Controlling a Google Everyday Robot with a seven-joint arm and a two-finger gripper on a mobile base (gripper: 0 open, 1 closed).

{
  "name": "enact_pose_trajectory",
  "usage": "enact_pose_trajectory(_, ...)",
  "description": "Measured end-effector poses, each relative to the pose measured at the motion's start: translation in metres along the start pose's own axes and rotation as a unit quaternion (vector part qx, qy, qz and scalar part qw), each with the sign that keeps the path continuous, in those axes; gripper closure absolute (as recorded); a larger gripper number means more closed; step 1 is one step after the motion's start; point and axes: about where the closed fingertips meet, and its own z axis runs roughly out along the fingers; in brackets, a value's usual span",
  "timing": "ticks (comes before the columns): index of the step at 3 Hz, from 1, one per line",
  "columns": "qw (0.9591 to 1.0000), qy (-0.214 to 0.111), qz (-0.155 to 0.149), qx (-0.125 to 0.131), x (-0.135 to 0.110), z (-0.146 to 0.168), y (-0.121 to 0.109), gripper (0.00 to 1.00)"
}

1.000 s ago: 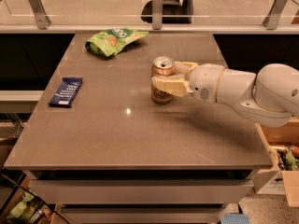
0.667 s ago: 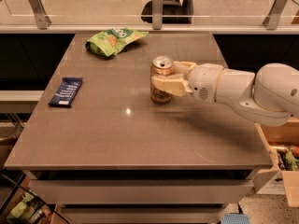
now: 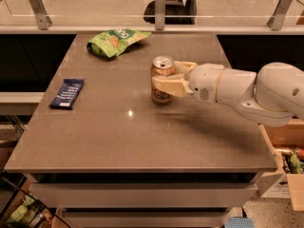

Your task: Move orange can near green rice chip bag

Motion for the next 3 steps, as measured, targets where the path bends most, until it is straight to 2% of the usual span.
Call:
enact_pose_trajectory(1,1.0000,0.004,-0.004,-0.002,-0.009,0.004,-0.008,1.00)
enact_pose_trajectory(3,0.9998,0.009,-0.015,-0.007,-0.037,0.013,-0.037,1.00)
